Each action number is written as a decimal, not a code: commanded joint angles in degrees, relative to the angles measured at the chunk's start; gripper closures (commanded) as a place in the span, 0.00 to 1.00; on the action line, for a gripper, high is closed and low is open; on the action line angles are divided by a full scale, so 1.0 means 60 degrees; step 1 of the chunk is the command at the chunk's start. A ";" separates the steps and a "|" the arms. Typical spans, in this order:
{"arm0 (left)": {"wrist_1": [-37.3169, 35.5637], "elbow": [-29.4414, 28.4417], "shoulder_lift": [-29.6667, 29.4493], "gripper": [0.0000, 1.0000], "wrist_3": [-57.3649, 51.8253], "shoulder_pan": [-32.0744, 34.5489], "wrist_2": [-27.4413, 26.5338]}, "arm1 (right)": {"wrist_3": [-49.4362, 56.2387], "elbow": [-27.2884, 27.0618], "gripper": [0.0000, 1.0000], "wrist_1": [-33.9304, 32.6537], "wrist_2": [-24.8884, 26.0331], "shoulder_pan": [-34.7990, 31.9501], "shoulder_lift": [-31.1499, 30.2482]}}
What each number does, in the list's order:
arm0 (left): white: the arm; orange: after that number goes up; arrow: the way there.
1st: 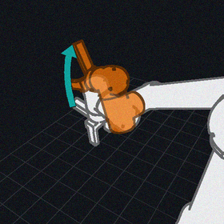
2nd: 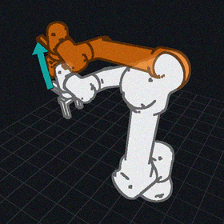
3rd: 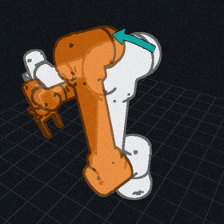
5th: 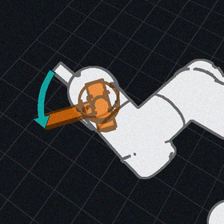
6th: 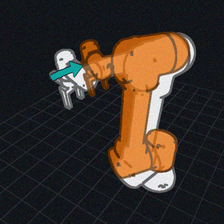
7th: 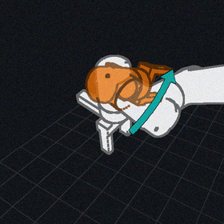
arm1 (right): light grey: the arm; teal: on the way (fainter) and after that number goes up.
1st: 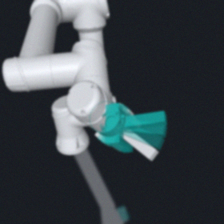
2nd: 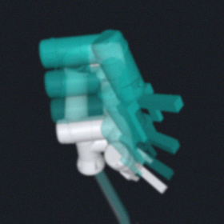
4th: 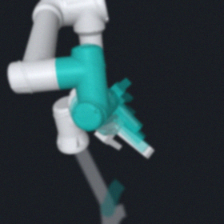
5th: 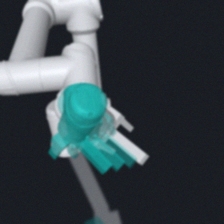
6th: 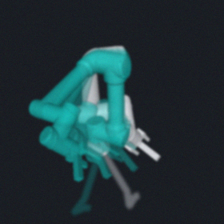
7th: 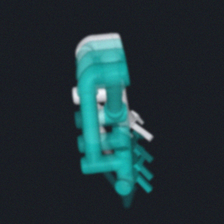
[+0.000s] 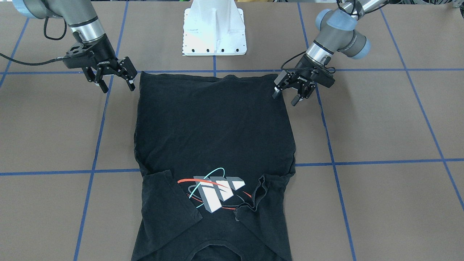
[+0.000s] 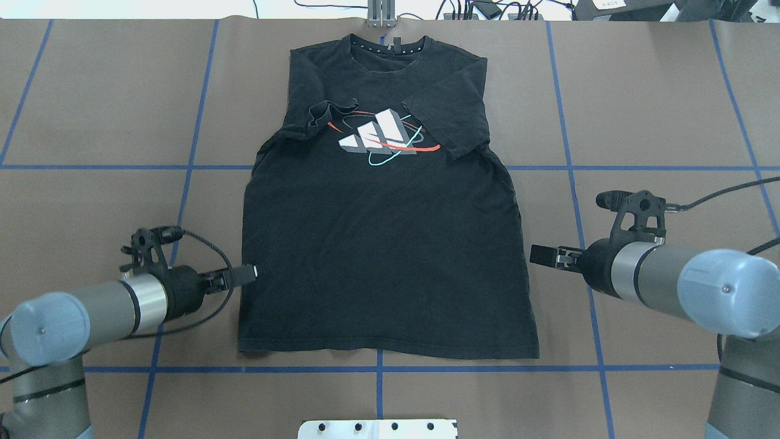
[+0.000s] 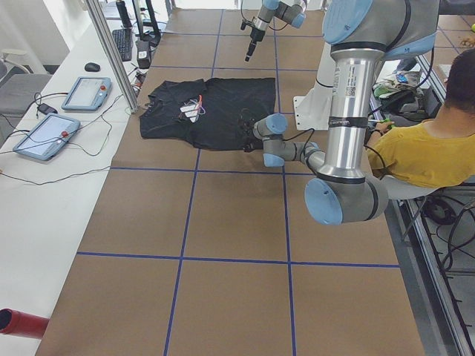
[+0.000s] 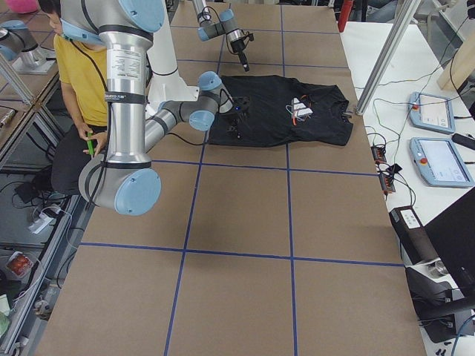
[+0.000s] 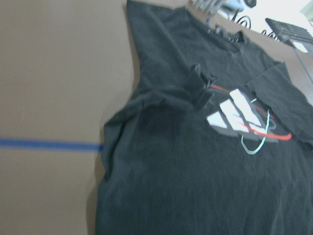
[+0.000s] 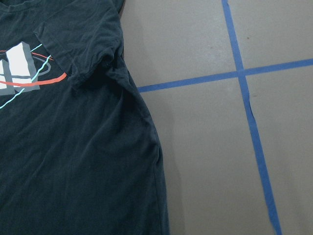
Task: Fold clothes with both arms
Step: 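Move both grippers down to the shirt hem nearest the robot, then grasp the hem corners with the left and right grippers, then lift the hem with both grippers and fold it toward the collar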
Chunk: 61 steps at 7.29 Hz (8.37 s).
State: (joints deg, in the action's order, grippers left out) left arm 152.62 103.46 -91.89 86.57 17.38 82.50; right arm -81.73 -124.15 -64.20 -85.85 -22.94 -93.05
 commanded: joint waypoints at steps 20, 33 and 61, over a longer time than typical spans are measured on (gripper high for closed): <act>-0.4930 0.1858 0.0023 1.00 0.1538 -0.1652 -0.0507 | -0.0280 -0.0299 0.00 -0.0008 0.0627 0.0674 -0.0048; -0.4856 0.1946 -0.0373 1.00 0.1684 -0.1667 -0.0507 | -0.0748 0.0418 0.26 -0.1370 0.3234 0.3206 0.0011; -0.7859 0.6012 -0.0529 1.00 0.1743 -0.0942 0.1456 | -0.2243 -0.5544 1.00 -0.6511 0.3293 0.5381 0.0550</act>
State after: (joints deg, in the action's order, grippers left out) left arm 105.89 144.64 -91.49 98.27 5.97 91.54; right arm -95.18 -157.53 -102.97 -66.12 13.33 -91.01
